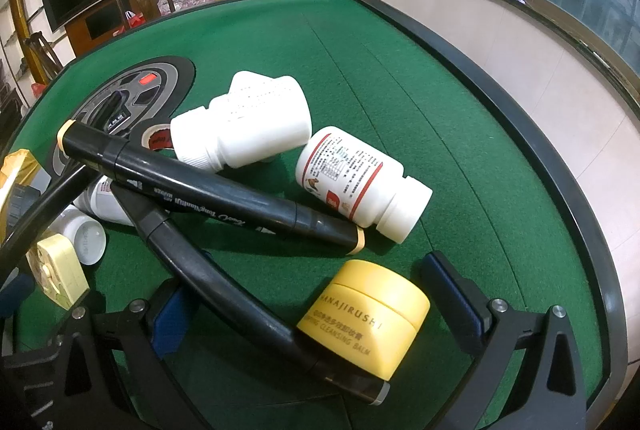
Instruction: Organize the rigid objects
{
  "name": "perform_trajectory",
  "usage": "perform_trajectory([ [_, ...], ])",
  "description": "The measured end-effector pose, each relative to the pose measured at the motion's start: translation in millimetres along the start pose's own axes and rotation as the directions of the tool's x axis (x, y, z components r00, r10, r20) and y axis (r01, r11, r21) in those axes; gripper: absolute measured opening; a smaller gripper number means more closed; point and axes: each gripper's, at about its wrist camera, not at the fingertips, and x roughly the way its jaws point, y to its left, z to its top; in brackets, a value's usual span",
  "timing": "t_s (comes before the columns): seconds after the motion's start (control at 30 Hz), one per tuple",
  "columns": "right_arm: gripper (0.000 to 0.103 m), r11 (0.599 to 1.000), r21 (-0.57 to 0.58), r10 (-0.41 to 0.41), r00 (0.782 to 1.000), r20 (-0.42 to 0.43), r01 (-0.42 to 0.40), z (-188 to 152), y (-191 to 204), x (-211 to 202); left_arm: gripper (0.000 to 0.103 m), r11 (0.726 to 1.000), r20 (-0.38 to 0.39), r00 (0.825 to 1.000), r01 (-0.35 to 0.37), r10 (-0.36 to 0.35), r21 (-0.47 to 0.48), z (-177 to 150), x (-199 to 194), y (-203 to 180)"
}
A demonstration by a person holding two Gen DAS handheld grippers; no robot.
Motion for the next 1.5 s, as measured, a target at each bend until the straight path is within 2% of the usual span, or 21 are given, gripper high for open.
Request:
perform_trajectory([
  [0.3,0.103,0.996,-0.069,0.051,0.997,-0.051,-0.055,-6,-4,-5,0.103,0.996,-0.029,0.998,0.056,-0.054,0.070,-12,-10,-6],
  [0.57,0.103,0.996,-0.068,0.047,0.996,-0.070,-0.052,-8,-6,-7,0.103,0.998,-0.028,0.999,0.038,-0.036,0.054,-20,-17,-9],
  [0.63,0.103,0.997,-0.069,0.031,0.997,-0.073,-0.036,-10,-5,-9,0.103,0.998,-0.026,0.999,0.044,-0.043,0.055,-26,-22,-9],
  [0.7,0.103,0.995,-0.093,-0.024,0.998,-0.062,0.019,-12,-2,-16,0.103,0.997,-0.023,0.999,0.046,-0.045,0.059,-33,-28,-9],
  [0.73,0.103,0.990,-0.122,-0.073,0.996,-0.049,0.066,-15,1,-21,0.103,0.997,-0.012,0.999,0.038,-0.037,0.062,-33,-32,-8],
  [0.8,0.103,0.981,-0.163,-0.116,0.993,-0.030,0.109,-19,3,-30,0.103,0.998,0.053,0.999,-0.002,-0.001,0.059,-36,-48,-5],
  [1.0,0.103,0.980,-0.158,-0.123,0.992,0.021,0.125,-28,-17,-65,0.102,0.994,0.227,0.973,-0.063,0.040,0.093,-47,-103,-4],
  [1.1,0.103,0.986,-0.125,-0.105,0.993,0.058,0.112,-22,-28,-89,0.102,0.988,0.274,0.959,-0.102,0.067,0.113,-53,-126,-4],
  [1.17,0.103,0.990,-0.102,-0.082,0.989,0.123,0.095,-16,-34,-114,0.103,0.986,0.293,0.953,-0.118,0.080,0.117,-54,-134,-2],
  [1.2,0.103,0.993,-0.085,-0.065,0.980,0.189,0.082,-15,-38,-134,0.103,0.985,0.297,0.951,-0.124,0.085,0.117,-52,-137,-1],
  [1.27,0.103,0.997,-0.054,-0.036,0.948,0.315,0.056,-16,-41,-160,0.103,0.989,0.301,0.951,-0.108,0.072,0.105,-55,-145,4],
  [1.33,0.103,0.998,-0.062,0.044,0.899,0.436,-0.019,-27,-46,-178,0.103,0.991,0.284,0.957,-0.087,0.056,0.098,-51,-144,6],
  [1.37,0.103,0.995,-0.087,0.083,0.905,0.417,-0.051,-27,-45,-174,0.102,0.992,0.274,0.960,-0.084,0.055,0.093,-50,-142,7],
  [1.43,0.103,0.995,-0.091,0.064,0.950,0.307,-0.037,-22,-41,-151,0.102,0.992,0.264,0.963,-0.081,0.054,0.092,-50,-138,8],
  [1.5,0.103,0.995,-0.060,0.096,0.963,0.252,-0.083,-24,-48,-131,0.102,0.993,0.246,0.968,-0.077,0.052,0.094,-51,-135,9],
])
